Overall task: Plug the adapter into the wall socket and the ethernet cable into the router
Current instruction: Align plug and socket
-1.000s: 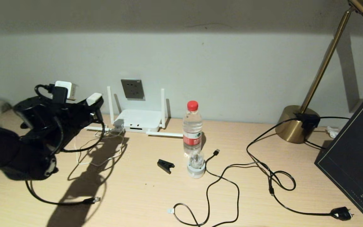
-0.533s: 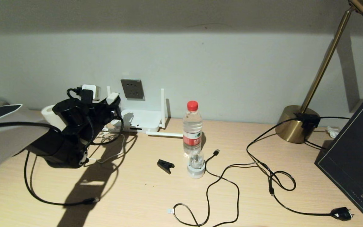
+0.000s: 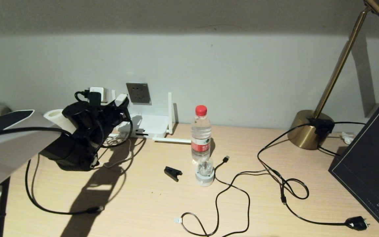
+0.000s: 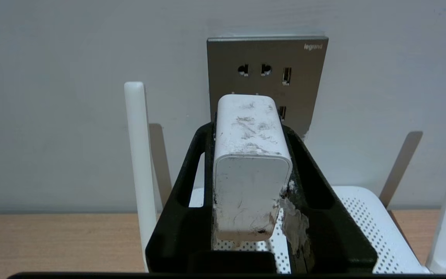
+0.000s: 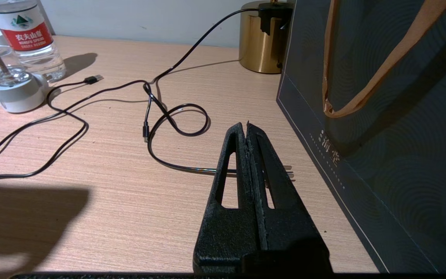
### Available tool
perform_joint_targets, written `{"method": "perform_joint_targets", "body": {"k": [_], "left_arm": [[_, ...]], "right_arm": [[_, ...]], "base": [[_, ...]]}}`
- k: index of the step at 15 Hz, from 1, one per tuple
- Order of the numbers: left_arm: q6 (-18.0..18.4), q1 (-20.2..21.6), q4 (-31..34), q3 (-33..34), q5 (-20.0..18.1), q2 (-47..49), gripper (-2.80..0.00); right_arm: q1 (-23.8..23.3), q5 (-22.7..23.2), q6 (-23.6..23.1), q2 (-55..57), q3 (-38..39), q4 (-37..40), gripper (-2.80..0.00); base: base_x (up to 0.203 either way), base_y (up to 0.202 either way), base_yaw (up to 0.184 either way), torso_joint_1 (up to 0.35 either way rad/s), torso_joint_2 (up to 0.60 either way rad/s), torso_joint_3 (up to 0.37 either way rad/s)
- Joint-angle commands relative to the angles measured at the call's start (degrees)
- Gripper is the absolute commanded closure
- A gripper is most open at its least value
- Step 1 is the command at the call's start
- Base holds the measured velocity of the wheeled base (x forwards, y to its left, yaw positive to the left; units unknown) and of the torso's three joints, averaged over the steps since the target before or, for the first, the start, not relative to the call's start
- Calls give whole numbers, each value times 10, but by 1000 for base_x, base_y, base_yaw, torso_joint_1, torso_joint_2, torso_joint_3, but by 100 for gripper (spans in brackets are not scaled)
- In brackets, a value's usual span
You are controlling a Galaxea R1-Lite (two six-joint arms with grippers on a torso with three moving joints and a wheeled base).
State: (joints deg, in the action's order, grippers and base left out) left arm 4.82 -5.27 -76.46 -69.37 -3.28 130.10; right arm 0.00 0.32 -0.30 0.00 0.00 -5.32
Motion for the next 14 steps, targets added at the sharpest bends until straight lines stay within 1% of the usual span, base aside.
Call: {"method": "perform_joint_targets", "body": {"k": [1,7,11,13,14], "left_arm": [[0,-5,-3,-12,0,4,0],[0,-10,-2,-52,4,30,0],[-1,-14,-1,-65,12,46,0],[-23,-22,-1,-70,12,46,0],[-25,-25,1,-75,12,47,0]], "right_arm": [[0,0,0,1,20,0,0],[0,0,0,1,20,0,0],[0,0,0,1,21,0,0],[0,0,0,0,20,0,0],[0,0,0,0,20,0,0]], "base": [[0,0,0,0,0,0],[0,0,0,0,0,0],[0,0,0,0,0,0],[0,0,0,0,0,0],[0,0,0,0,0,0]]}}
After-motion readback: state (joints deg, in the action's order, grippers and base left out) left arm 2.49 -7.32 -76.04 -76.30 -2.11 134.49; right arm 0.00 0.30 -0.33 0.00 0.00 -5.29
